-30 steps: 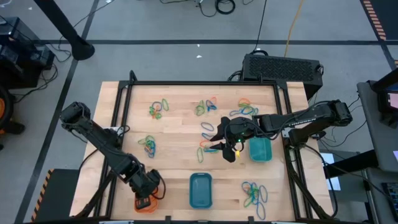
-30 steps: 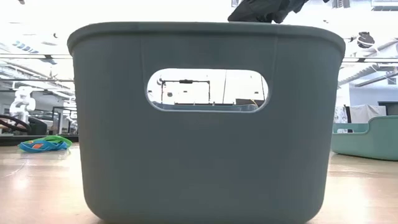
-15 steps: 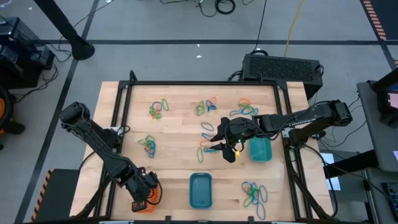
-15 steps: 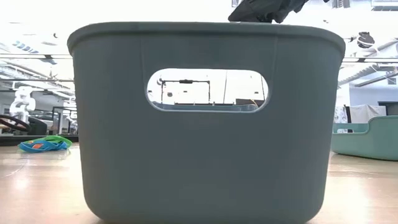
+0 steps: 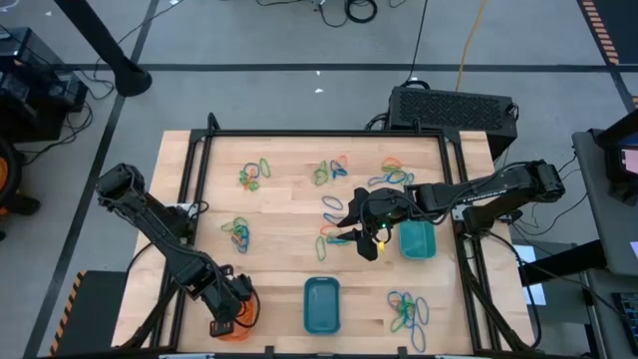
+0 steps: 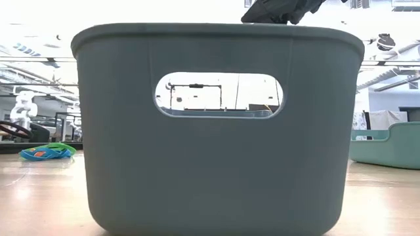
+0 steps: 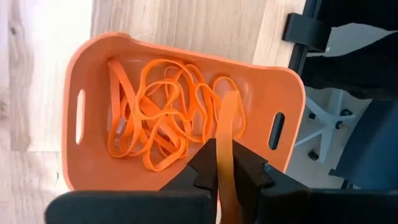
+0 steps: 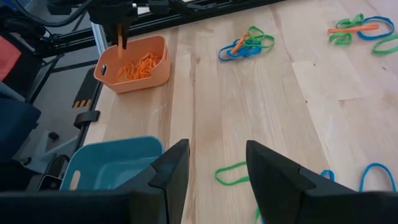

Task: Sort rubber bands into baskets
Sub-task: Put the orange rubber band into the orange bin

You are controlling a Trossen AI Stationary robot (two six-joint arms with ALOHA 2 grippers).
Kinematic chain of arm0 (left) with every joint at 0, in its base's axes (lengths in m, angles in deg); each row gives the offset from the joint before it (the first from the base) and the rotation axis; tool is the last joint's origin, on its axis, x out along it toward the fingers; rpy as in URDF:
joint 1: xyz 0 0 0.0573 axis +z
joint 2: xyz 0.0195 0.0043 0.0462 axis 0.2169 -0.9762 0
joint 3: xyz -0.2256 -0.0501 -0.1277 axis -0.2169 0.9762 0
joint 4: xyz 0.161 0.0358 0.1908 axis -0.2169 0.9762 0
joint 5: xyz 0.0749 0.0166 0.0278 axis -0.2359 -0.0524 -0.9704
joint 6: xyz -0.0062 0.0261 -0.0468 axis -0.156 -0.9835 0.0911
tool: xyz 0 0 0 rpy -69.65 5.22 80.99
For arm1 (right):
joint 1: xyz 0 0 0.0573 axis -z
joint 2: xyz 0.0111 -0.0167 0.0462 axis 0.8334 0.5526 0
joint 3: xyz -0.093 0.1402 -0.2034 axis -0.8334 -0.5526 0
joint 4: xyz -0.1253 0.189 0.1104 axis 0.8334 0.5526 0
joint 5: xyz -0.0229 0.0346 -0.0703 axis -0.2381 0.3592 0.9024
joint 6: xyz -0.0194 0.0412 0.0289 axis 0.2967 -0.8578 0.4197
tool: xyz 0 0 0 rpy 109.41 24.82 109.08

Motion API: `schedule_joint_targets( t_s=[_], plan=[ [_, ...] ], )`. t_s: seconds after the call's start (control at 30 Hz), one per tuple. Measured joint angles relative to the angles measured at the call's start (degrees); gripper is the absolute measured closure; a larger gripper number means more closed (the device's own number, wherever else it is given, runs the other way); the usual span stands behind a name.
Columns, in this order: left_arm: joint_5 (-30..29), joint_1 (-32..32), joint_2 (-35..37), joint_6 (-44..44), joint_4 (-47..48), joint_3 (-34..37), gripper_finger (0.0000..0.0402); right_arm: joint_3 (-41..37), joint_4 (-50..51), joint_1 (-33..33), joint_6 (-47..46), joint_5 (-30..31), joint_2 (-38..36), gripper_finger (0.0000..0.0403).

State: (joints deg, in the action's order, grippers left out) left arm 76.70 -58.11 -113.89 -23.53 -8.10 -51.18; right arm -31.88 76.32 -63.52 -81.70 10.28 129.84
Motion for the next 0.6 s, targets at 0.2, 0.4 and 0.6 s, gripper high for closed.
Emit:
schedule_joint_targets(
  t_s=[0.2, 0.4, 0.6],
  plan=[
    [-1.6, 0.0, 0.0, 0.1, -0.1, 0.0, 0.0313, 0.0, 0.0, 0.0, 0.0, 0.0, 0.0, 0.0252],
    [-1.7, 0.0, 0.0, -0.4, 0.2, 0.0, 0.0271, 0.0, 0.6, 0.0, 0.3, 0.0, 0.0, 0.0252],
    [-0.6, 0.4, 0.0, -4.1, 0.4, 0.0, 0.0269, 0.0, 0.6, 0.0, 1.7, 0.0, 0.0, 0.0252]
  ],
)
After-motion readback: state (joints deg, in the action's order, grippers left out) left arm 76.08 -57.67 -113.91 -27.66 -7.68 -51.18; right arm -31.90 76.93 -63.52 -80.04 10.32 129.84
